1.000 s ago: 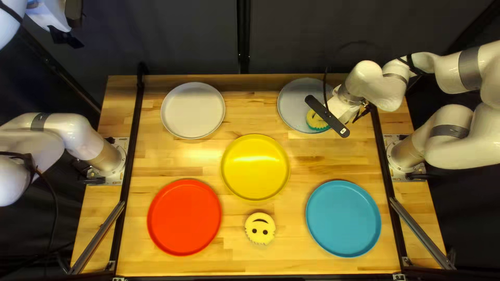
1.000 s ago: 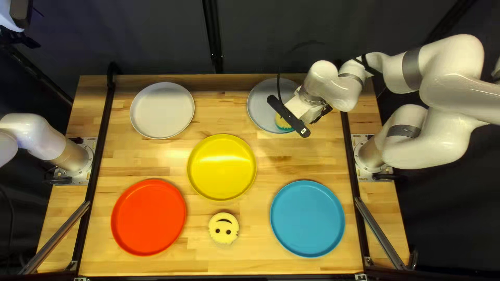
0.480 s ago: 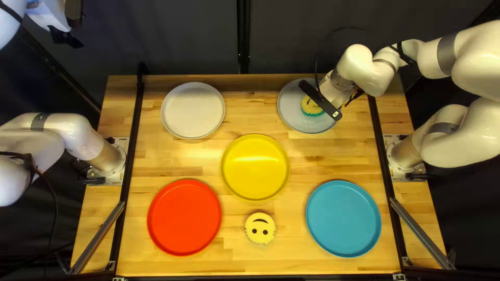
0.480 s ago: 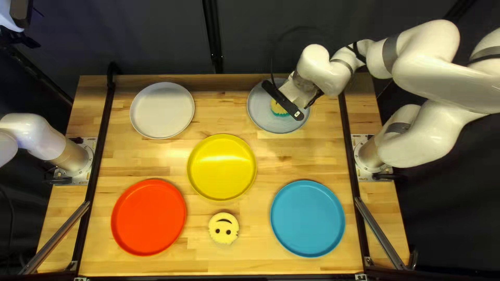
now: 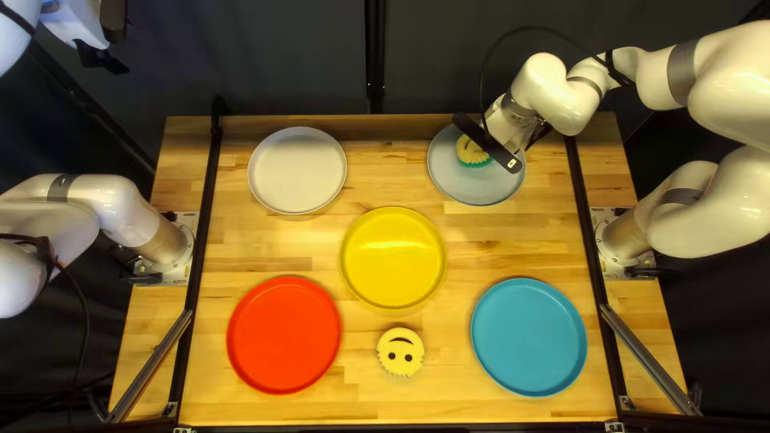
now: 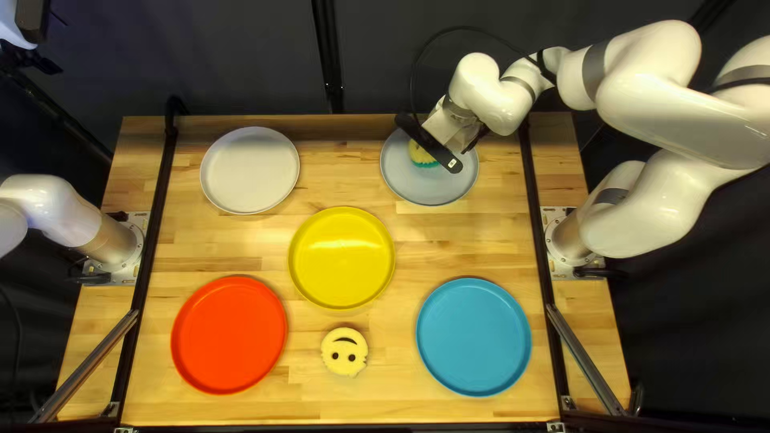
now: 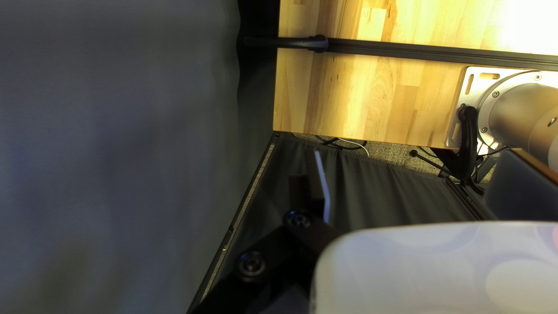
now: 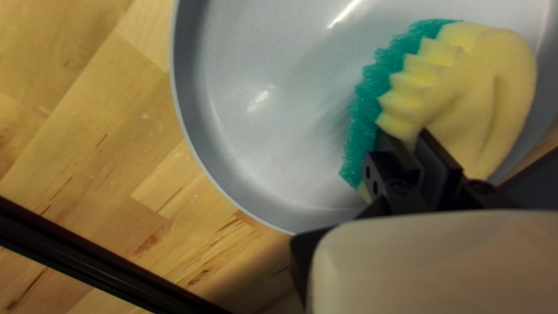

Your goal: Pick up sponge and scrub the plate

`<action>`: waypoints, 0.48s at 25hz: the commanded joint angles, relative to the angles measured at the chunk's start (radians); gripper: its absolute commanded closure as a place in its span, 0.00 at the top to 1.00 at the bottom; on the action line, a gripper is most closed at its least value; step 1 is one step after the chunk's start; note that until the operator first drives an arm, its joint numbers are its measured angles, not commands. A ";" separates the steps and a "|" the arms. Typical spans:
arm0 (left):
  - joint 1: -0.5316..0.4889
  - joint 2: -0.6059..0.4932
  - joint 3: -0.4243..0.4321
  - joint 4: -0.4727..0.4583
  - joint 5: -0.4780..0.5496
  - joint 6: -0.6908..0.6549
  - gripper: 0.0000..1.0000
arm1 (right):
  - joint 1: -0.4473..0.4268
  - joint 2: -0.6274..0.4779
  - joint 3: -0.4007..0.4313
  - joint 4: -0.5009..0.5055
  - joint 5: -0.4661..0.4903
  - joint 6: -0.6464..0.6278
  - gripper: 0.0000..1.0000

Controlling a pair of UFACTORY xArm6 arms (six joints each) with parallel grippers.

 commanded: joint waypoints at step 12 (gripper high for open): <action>0.000 0.000 0.000 0.000 0.000 0.000 1.00 | 0.237 -0.091 -0.053 0.179 0.103 -0.494 0.00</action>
